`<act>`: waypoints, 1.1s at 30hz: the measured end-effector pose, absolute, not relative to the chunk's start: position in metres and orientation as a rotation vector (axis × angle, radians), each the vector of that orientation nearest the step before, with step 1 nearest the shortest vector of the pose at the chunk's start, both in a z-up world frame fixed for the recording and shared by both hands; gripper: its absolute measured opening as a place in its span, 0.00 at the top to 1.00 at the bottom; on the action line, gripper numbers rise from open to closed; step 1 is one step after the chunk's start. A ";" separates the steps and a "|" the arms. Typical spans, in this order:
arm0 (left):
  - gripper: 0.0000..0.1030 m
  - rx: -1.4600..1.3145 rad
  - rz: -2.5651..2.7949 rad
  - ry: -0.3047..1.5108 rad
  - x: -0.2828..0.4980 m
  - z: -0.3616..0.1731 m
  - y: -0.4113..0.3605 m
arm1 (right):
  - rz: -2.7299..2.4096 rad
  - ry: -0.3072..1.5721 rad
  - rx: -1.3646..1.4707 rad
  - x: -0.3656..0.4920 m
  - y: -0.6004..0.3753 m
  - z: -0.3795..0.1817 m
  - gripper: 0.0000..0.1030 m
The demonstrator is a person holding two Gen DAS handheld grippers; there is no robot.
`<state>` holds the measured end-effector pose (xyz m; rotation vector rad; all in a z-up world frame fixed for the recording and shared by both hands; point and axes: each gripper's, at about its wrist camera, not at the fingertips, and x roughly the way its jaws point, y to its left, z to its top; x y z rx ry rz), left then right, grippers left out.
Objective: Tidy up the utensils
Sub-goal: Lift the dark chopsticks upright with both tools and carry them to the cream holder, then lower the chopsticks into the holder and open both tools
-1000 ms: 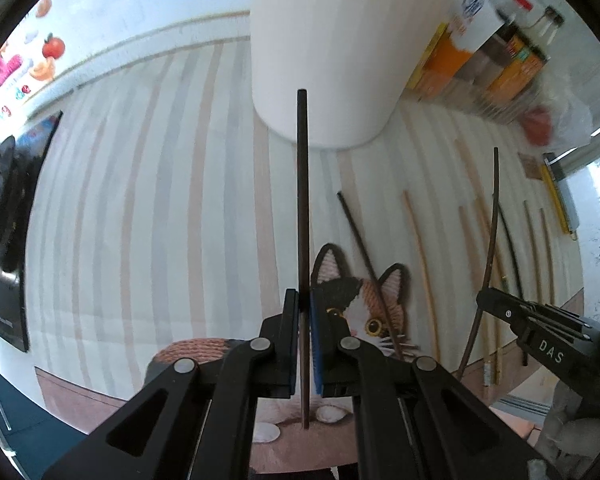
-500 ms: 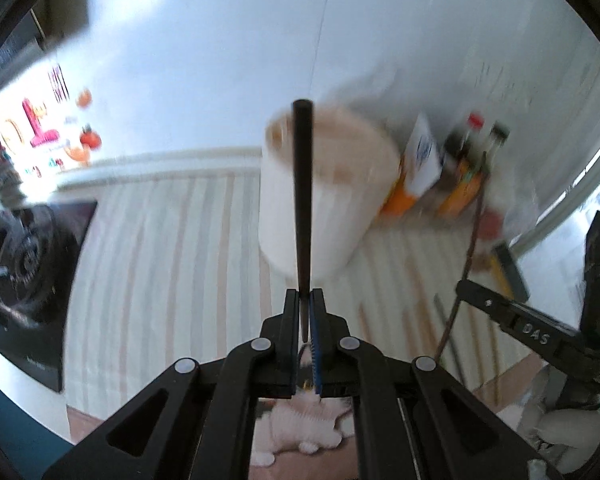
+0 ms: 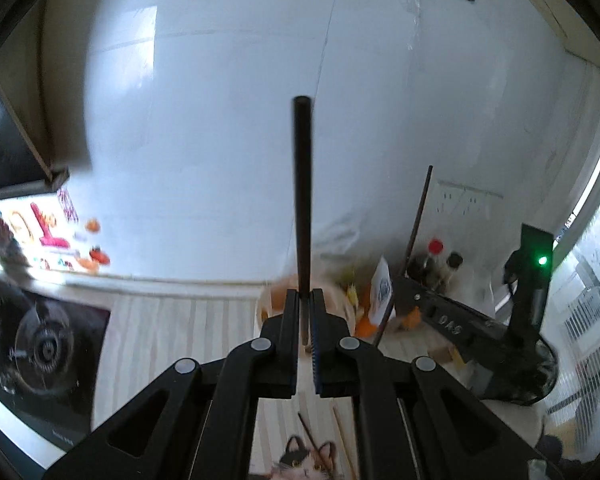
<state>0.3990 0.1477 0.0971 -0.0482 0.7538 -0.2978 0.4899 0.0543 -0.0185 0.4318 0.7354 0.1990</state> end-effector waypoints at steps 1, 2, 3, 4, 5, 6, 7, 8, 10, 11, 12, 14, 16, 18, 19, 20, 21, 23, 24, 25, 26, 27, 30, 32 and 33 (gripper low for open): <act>0.98 -0.049 -0.295 0.752 0.409 0.100 0.146 | 0.197 0.726 0.425 0.497 0.056 -0.015 0.94; 0.98 -0.052 -0.296 0.757 0.418 0.101 0.147 | 0.194 0.716 0.418 0.504 0.053 -0.009 0.94; 0.98 -0.051 -0.297 0.764 0.426 0.101 0.146 | 0.191 0.709 0.416 0.511 0.054 -0.009 0.94; 0.98 -0.052 -0.293 0.772 0.437 0.100 0.146 | 0.187 0.703 0.413 0.520 0.055 -0.007 0.94; 0.98 -0.051 -0.292 0.778 0.445 0.098 0.146 | 0.178 0.695 0.412 0.531 0.057 -0.007 0.94; 0.98 -0.042 -0.289 0.789 0.454 0.095 0.145 | 0.175 0.690 0.414 0.536 0.057 -0.005 0.94; 0.98 -0.038 -0.285 0.796 0.461 0.093 0.146 | 0.167 0.681 0.415 0.547 0.059 -0.005 0.94; 0.98 -0.035 -0.283 0.813 0.472 0.087 0.146 | 0.159 0.672 0.415 0.556 0.061 -0.006 0.94; 0.98 -0.024 -0.279 0.838 0.484 0.081 0.142 | 0.147 0.659 0.415 0.570 0.060 -0.012 0.94; 0.98 -0.022 -0.281 0.850 0.487 0.079 0.140 | 0.138 0.650 0.409 0.579 0.063 -0.016 0.94; 0.98 -0.024 -0.280 0.873 0.494 0.071 0.140 | 0.133 0.642 0.404 0.584 0.064 -0.020 0.94; 0.98 -0.034 -0.280 0.911 0.506 0.057 0.140 | 0.122 0.631 0.393 0.594 0.069 -0.029 0.94; 0.98 -0.033 -0.272 0.929 0.511 0.049 0.138 | 0.116 0.624 0.381 0.602 0.074 -0.036 0.94; 0.98 -0.046 -0.274 0.954 0.516 0.039 0.137 | 0.107 0.618 0.368 0.609 0.079 -0.044 0.94; 0.98 -0.050 -0.277 0.966 0.518 0.034 0.136 | 0.104 0.614 0.366 0.612 0.081 -0.048 0.94; 0.98 -0.050 -0.276 0.972 0.519 0.030 0.135 | 0.106 0.618 0.365 0.616 0.083 -0.053 0.94; 0.98 -0.049 -0.277 0.979 0.520 0.027 0.133 | 0.103 0.620 0.364 0.618 0.086 -0.057 0.94; 0.98 -0.048 -0.275 0.999 0.521 0.019 0.131 | 0.102 0.625 0.350 0.620 0.089 -0.064 0.94; 0.98 -0.049 -0.277 1.013 0.522 0.013 0.131 | 0.104 0.628 0.344 0.620 0.091 -0.066 0.94; 0.98 -0.050 -0.275 1.025 0.523 0.008 0.131 | 0.110 0.633 0.332 0.619 0.095 -0.070 0.94; 0.98 -0.053 -0.277 1.035 0.522 0.004 0.130 | 0.112 0.632 0.322 0.618 0.097 -0.073 0.94; 0.98 -0.055 -0.279 1.043 0.522 0.002 0.130 | 0.116 0.630 0.317 0.615 0.097 -0.075 0.94; 0.97 -0.060 -0.279 1.060 0.522 -0.006 0.129 | 0.127 0.631 0.287 0.609 0.100 -0.080 0.94; 0.97 -0.057 -0.283 1.072 0.522 -0.010 0.127 | 0.143 0.644 0.280 0.608 0.102 -0.084 0.94; 0.97 -0.058 -0.283 1.079 0.521 -0.012 0.127 | 0.152 0.660 0.271 0.608 0.105 -0.087 0.94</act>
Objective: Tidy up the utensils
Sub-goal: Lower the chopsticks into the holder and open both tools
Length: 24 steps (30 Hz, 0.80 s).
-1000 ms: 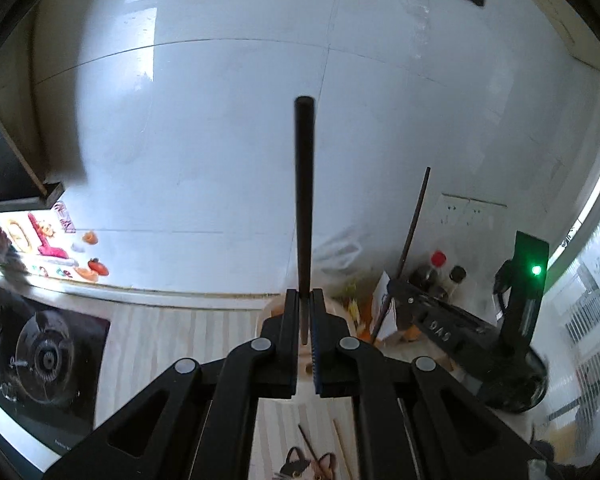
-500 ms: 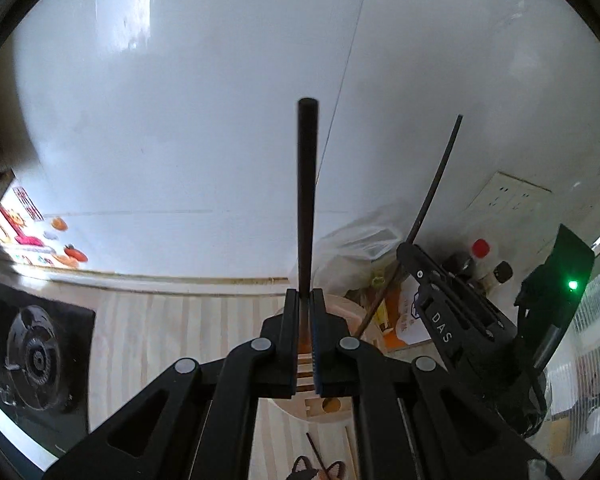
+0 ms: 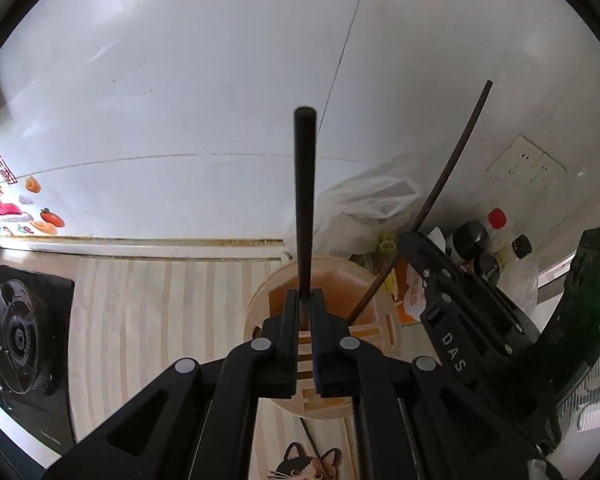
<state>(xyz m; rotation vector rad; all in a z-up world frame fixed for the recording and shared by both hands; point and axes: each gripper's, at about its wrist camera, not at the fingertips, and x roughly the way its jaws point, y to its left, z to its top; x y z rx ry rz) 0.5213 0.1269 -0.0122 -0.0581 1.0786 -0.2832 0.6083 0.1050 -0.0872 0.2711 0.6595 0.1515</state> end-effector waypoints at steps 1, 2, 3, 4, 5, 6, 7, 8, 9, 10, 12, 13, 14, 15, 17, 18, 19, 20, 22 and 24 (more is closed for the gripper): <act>0.97 -0.065 -0.289 1.088 0.521 -0.013 0.127 | 0.160 0.669 0.265 0.608 0.107 -0.090 0.94; 0.97 -0.075 -0.297 1.096 0.520 -0.014 0.126 | 0.164 0.672 0.259 0.607 0.110 -0.091 0.94; 0.97 -0.082 -0.297 1.102 0.519 -0.013 0.126 | 0.171 0.683 0.255 0.607 0.110 -0.094 0.94; 0.95 -0.089 -0.300 1.102 0.517 -0.012 0.125 | 0.180 0.697 0.259 0.604 0.112 -0.095 0.94; 0.92 -0.091 -0.309 1.093 0.514 -0.009 0.125 | 0.184 0.700 0.269 0.600 0.108 -0.097 0.93; 0.91 -0.087 -0.311 1.089 0.513 -0.007 0.123 | 0.187 0.711 0.277 0.597 0.106 -0.098 0.91; 0.85 -0.092 -0.313 1.086 0.511 -0.005 0.124 | 0.190 0.718 0.286 0.595 0.105 -0.098 0.81; 0.73 -0.113 -0.326 1.080 0.508 -0.001 0.125 | 0.195 0.728 0.307 0.591 0.102 -0.098 0.61; 0.64 -0.120 -0.326 1.071 0.506 0.002 0.127 | 0.197 0.735 0.317 0.588 0.100 -0.097 0.50; 0.45 -0.122 -0.320 1.059 0.503 0.005 0.129 | 0.200 0.740 0.327 0.583 0.097 -0.096 0.40; 0.26 -0.115 -0.277 1.003 0.494 0.015 0.136 | 0.187 0.722 0.325 0.573 0.090 -0.092 0.40; 0.19 -0.105 -0.255 0.981 0.490 0.019 0.138 | 0.180 0.716 0.327 0.567 0.087 -0.088 0.40; 0.11 -0.092 -0.234 0.959 0.485 0.023 0.140 | 0.172 0.714 0.328 0.561 0.084 -0.086 0.40; 0.07 -0.084 -0.211 0.934 0.479 0.025 0.144 | 0.163 0.713 0.328 0.554 0.081 -0.083 0.40; 0.00 -0.083 -0.181 0.892 0.466 0.028 0.151 | 0.130 0.705 0.331 0.536 0.070 -0.078 0.18; 0.00 -0.077 -0.156 0.866 0.458 0.028 0.154 | 0.124 0.696 0.330 0.529 0.068 -0.076 0.07; 0.00 -0.069 -0.136 0.848 0.452 0.028 0.156 | 0.102 0.680 0.319 0.517 0.064 -0.072 0.00; 0.00 -0.055 -0.104 0.825 0.444 0.027 0.157 | 0.072 0.652 0.306 0.504 0.060 -0.067 0.00; 0.00 -0.046 -0.078 0.805 0.433 0.023 0.160 | 0.029 0.620 0.286 0.484 0.056 -0.061 0.00; 0.00 -0.040 -0.048 0.811 0.423 0.014 0.160 | -0.001 0.600 0.275 0.465 0.052 -0.057 0.00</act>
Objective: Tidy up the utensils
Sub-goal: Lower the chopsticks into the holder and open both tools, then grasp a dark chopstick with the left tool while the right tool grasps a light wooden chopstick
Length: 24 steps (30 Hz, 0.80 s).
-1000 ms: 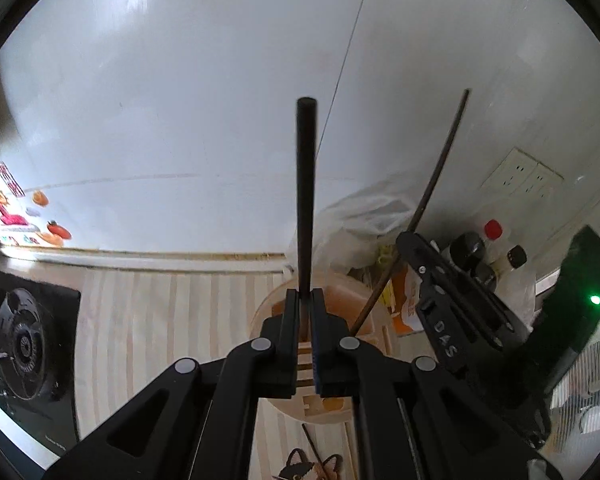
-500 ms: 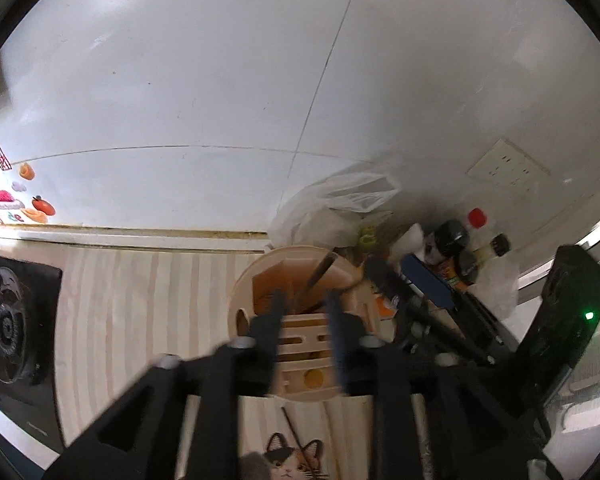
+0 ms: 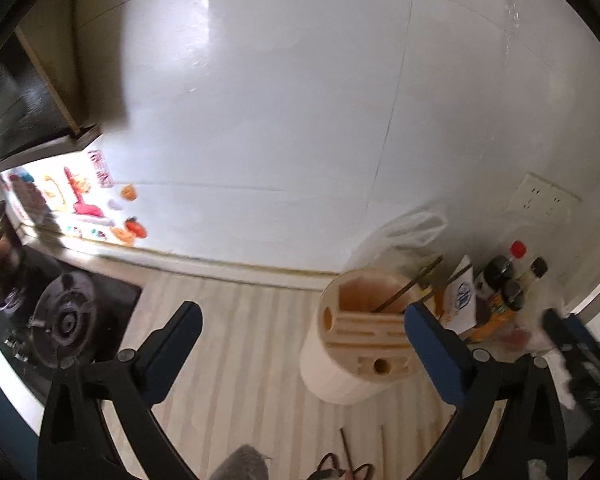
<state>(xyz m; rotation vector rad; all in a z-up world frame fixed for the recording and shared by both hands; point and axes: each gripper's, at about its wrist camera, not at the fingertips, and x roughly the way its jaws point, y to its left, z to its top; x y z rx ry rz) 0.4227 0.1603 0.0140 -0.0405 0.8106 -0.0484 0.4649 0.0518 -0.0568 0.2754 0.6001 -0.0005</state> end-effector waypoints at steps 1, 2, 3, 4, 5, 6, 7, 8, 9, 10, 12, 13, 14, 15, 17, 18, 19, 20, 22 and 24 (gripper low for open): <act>0.00 -0.045 -0.048 0.819 0.419 0.011 0.164 | -0.004 0.597 0.279 0.455 0.049 -0.056 0.00; 0.00 -0.050 -0.052 0.841 0.414 0.002 0.164 | -0.008 0.604 0.283 0.448 0.047 -0.057 0.00; 0.00 -0.051 -0.049 0.859 0.411 -0.007 0.162 | -0.013 0.621 0.292 0.441 0.044 -0.059 0.00; 0.00 -0.050 -0.048 0.874 0.408 -0.013 0.161 | -0.015 0.650 0.298 0.435 0.042 -0.064 0.00; 0.00 -0.041 -0.055 0.910 0.404 -0.027 0.158 | -0.021 0.668 0.299 0.430 0.041 -0.068 0.00; 0.00 -0.025 -0.056 0.937 0.400 -0.039 0.155 | -0.037 0.690 0.288 0.424 0.040 -0.075 0.00; 0.00 -0.010 -0.052 0.957 0.396 -0.048 0.151 | -0.055 0.729 0.266 0.419 0.041 -0.085 0.00; 0.00 0.009 -0.053 0.996 0.390 -0.067 0.146 | -0.064 0.768 0.256 0.413 0.042 -0.097 0.00; 0.00 0.016 -0.063 1.022 0.386 -0.079 0.142 | -0.069 0.794 0.257 0.408 0.037 -0.106 0.00; 0.00 0.025 -0.072 1.051 0.382 -0.092 0.137 | -0.074 0.849 0.261 0.404 0.035 -0.123 0.00; 0.00 0.052 -0.086 1.137 0.373 -0.128 0.125 | -0.066 0.947 0.290 0.397 0.030 -0.154 0.07; 0.00 0.058 -0.094 1.175 0.370 -0.143 0.120 | -0.054 0.983 0.304 0.395 0.029 -0.167 0.18; 0.00 0.060 -0.100 1.223 0.368 -0.161 0.115 | -0.038 1.033 0.310 0.395 0.029 -0.183 0.31; 0.00 0.050 -0.114 1.285 0.366 -0.183 0.110 | -0.030 1.065 0.313 0.394 0.029 -0.194 0.38; 0.01 0.042 -0.120 1.356 0.363 -0.209 0.102 | -0.003 1.144 0.324 0.390 0.031 -0.222 0.43; 0.03 0.030 -0.133 1.402 0.362 -0.226 0.098 | -0.002 1.161 0.321 0.388 0.032 -0.229 0.43; 0.06 0.026 -0.137 1.431 0.361 -0.237 0.094 | 0.010 1.183 0.326 0.385 0.034 -0.239 0.48; 0.09 0.013 -0.153 1.468 0.359 -0.252 0.089 | 0.029 1.206 0.338 0.382 0.035 -0.248 0.55; 0.18 0.005 -0.171 1.516 0.357 -0.271 0.083 | 0.045 1.231 0.346 0.378 0.039 -0.262 0.61; 0.27 0.018 -0.170 1.533 0.354 -0.281 0.078 | 0.054 1.249 0.344 0.375 0.044 -0.273 0.67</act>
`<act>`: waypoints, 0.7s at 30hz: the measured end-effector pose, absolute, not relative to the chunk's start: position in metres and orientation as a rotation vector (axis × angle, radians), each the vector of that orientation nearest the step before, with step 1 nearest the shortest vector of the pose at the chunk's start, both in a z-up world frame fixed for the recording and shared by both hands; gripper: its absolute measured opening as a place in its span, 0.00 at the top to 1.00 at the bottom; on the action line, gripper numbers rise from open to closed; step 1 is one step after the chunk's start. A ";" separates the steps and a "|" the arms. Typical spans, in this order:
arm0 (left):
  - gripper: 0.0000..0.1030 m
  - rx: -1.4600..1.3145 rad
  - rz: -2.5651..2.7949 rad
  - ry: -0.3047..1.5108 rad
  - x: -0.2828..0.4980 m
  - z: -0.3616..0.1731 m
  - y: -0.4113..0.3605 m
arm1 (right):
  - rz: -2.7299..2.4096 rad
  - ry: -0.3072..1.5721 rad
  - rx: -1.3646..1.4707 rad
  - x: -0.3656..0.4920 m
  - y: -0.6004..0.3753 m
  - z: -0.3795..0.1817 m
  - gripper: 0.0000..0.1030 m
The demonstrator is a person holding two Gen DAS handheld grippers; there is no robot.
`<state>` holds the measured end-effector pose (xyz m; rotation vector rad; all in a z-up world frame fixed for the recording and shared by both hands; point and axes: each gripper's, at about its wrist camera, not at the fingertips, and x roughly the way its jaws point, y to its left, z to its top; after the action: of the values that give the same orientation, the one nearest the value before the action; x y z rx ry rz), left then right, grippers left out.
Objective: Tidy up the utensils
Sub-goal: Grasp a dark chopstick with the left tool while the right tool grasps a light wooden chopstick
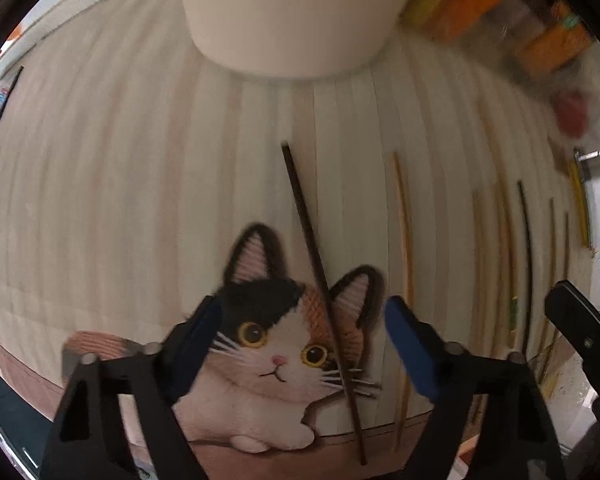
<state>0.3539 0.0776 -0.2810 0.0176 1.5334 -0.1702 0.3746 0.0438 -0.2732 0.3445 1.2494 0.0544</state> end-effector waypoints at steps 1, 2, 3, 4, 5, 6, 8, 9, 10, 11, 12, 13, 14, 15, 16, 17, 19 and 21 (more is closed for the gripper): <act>0.32 0.029 -0.174 1.532 0.353 -0.284 0.075 | 0.059 1.255 0.346 0.373 0.045 -0.276 0.68; 0.37 0.054 -0.170 1.524 0.351 -0.286 0.071 | 0.062 1.258 0.346 0.372 0.046 -0.278 0.68; 0.40 0.100 -0.166 1.496 0.349 -0.284 0.067 | 0.064 1.257 0.348 0.371 0.047 -0.279 0.68; 0.50 0.132 -0.162 1.484 0.348 -0.284 0.064 | 0.068 1.257 0.349 0.370 0.048 -0.279 0.68; 0.67 0.166 -0.166 1.464 0.347 -0.282 0.063 | 0.072 1.261 0.350 0.372 0.048 -0.281 0.68; 0.81 0.173 -0.176 1.453 0.347 -0.280 0.064 | 0.077 1.266 0.351 0.373 0.048 -0.282 0.68; 0.97 0.124 -0.199 1.467 0.352 -0.280 0.075 | 0.093 1.283 0.347 0.378 0.053 -0.284 0.68; 0.97 0.111 -0.191 1.471 0.354 -0.279 0.082 | 0.103 1.297 0.346 0.383 0.054 -0.286 0.68; 0.97 0.121 -0.176 1.466 0.356 -0.279 0.088 | 0.116 1.310 0.349 0.387 0.057 -0.288 0.68; 0.97 0.123 -0.173 1.462 0.358 -0.279 0.094 | 0.128 1.318 0.349 0.390 0.061 -0.290 0.68; 0.97 0.120 -0.170 1.463 0.358 -0.278 0.100 | 0.150 1.336 0.343 0.396 0.069 -0.293 0.68; 0.97 0.122 -0.163 1.463 0.358 -0.279 0.105 | 0.161 1.348 0.339 0.400 0.074 -0.296 0.68; 0.97 0.126 -0.156 1.462 0.358 -0.278 0.111 | 0.175 1.370 0.334 0.405 0.080 -0.300 0.68; 0.97 0.123 -0.150 1.462 0.358 -0.278 0.116 | 0.182 1.383 0.332 0.409 0.084 -0.302 0.68; 0.97 0.116 -0.142 1.462 0.358 -0.278 0.121 | 0.196 1.406 0.331 0.415 0.092 -0.307 0.68; 0.97 0.110 -0.140 1.463 0.358 -0.278 0.124 | 0.206 1.432 0.318 0.421 0.100 -0.312 0.68; 0.97 0.085 -0.135 1.470 0.358 -0.277 0.130 | 0.213 1.474 0.289 0.427 0.114 -0.322 0.68; 0.97 0.057 -0.133 1.477 0.365 -0.275 0.139 | 0.212 1.514 0.249 0.433 0.127 -0.331 0.68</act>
<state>0.3649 0.1394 -0.2754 0.0569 1.4770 -0.1326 0.4326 0.1269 -0.3312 0.2486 1.5143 0.2120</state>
